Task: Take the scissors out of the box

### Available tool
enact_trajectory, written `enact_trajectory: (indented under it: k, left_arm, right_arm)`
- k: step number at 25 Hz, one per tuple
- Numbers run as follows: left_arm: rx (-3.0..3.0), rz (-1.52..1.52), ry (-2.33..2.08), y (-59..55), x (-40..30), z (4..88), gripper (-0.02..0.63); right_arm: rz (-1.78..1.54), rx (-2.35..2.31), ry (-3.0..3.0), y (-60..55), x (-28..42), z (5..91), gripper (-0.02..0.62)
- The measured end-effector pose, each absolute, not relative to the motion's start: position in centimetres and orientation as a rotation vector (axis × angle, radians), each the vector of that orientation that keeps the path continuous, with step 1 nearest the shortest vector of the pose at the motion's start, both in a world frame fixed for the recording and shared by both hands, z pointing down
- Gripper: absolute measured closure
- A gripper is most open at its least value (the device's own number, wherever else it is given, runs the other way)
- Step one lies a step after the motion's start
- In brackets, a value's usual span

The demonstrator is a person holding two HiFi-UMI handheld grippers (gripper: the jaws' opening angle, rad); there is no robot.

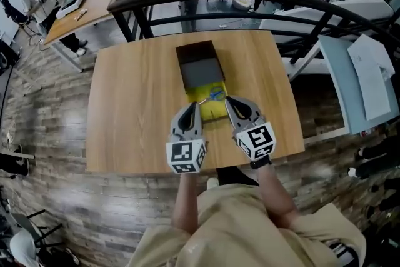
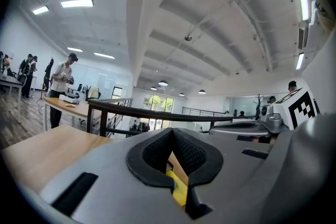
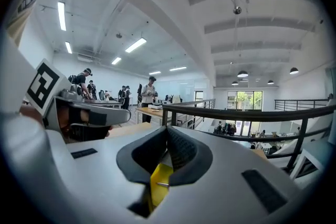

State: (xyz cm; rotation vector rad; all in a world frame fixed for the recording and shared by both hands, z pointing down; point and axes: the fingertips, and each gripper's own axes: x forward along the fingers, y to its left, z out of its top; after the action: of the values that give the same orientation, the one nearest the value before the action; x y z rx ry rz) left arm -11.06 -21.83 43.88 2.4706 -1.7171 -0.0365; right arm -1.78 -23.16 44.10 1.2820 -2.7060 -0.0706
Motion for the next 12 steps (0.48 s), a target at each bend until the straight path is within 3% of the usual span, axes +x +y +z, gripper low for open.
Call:
enact_trajectory:
  k: [12]
  left_arm:
    - [2.414,0.089,-1.631,-31.9,-11.7,49.8,0.594]
  right_arm:
    - [-0.058,0.960,-2.438,-32.7,-3.2,56.1,0.581]
